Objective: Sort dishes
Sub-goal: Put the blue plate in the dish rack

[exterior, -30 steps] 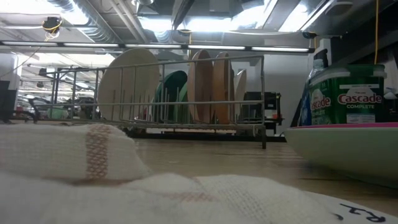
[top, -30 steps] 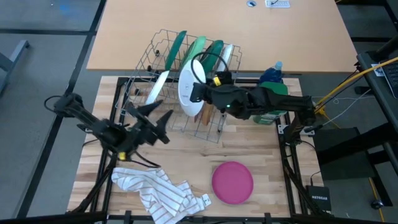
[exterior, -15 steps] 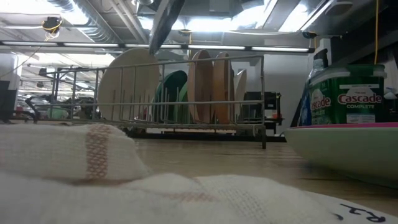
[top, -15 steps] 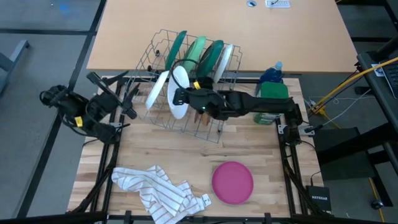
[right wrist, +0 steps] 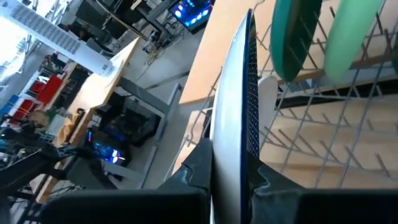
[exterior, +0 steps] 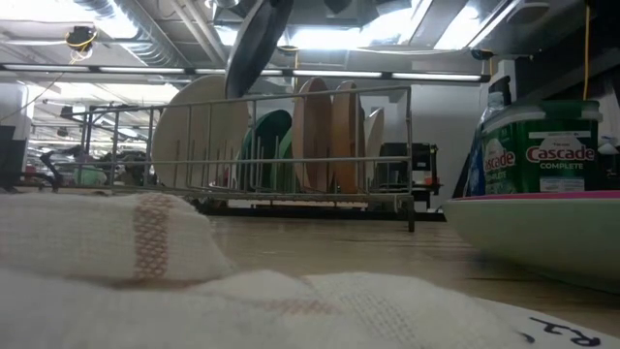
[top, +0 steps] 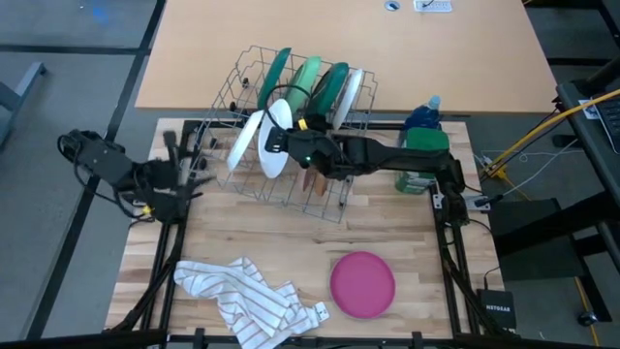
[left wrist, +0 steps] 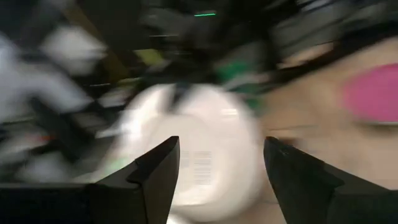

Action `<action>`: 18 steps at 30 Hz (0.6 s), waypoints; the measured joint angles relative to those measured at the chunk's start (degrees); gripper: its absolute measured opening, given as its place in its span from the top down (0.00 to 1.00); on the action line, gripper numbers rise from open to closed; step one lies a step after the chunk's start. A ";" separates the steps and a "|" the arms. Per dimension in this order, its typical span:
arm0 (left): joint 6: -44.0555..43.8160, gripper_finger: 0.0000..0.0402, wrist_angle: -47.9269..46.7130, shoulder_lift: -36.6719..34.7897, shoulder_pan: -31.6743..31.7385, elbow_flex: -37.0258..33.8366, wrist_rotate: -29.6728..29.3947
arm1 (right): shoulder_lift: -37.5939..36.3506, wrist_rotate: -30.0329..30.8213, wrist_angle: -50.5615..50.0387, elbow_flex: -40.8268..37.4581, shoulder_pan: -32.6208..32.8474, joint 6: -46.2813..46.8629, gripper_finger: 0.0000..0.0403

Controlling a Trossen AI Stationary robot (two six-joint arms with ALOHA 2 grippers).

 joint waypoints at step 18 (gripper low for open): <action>-29.46 0.44 -31.66 -2.02 0.00 -0.02 18.49 | 6.65 3.17 4.07 -0.02 -1.04 12.08 0.95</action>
